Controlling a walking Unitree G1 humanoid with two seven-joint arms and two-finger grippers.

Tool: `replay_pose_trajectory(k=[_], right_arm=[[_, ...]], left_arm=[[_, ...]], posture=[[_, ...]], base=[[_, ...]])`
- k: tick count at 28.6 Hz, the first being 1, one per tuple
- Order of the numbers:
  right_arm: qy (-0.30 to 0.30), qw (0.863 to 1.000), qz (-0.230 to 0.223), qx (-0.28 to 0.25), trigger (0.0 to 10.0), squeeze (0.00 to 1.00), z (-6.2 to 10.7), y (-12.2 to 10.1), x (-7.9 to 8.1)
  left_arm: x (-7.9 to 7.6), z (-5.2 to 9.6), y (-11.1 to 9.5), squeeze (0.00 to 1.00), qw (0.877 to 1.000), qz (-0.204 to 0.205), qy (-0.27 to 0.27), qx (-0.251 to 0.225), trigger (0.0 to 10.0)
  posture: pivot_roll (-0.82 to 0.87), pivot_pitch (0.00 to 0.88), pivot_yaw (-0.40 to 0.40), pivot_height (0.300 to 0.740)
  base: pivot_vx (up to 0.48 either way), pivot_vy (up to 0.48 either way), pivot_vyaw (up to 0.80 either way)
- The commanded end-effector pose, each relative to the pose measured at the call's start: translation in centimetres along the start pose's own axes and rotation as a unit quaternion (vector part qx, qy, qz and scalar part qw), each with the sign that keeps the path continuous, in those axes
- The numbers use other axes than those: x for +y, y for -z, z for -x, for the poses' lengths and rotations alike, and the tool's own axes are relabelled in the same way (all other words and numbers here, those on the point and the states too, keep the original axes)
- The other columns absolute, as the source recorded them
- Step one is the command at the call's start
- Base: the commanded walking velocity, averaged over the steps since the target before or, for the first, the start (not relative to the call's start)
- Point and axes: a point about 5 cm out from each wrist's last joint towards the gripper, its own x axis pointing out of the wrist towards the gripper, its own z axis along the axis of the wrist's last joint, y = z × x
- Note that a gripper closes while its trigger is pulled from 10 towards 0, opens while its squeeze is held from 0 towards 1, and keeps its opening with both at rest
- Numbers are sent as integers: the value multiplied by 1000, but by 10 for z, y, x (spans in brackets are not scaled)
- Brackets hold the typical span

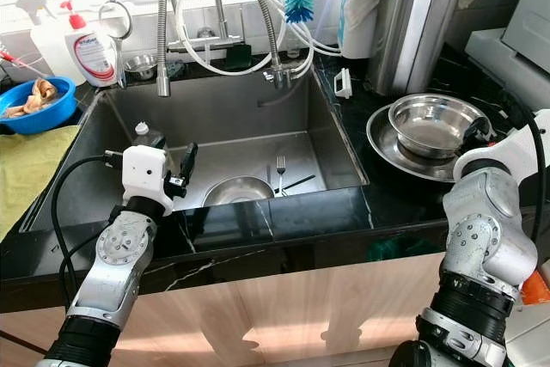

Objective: Kitchen organization

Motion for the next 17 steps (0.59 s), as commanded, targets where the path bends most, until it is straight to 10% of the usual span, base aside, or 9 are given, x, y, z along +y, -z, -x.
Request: replay_pose_trajectory(k=[1, 8, 9, 17], right_arm=[[-4, 1000, -19, 5, 10000, 1000, 0, 0, 6], [-10, 999, -47, 17, 10000, 953, -1, 1, 9], [-10, 998, -52, 19, 10000, 0, -2, 1, 10], [-4, 997, -72, 24, 10000, 0, -3, 0, 12]], left_arm=[[5, -3, 0, 0, 1000, -7, -7, 3, 10000], [6, -3, 0, 0, 1000, -8, -7, 4, 10000], [6, -3, -1, 0, 1000, -8, -7, 4, 10000], [6, -2, -1, 0, 1000, -9, -7, 4, 10000]], posture=[[-138, 0, 80, 740], [-138, 0, 80, 740], [-138, 0, 80, 740], [-135, 0, 79, 740]], base=[[0, 0, 0], [0, 0, 0], [0, 0, 0], [0, 0, 0]])
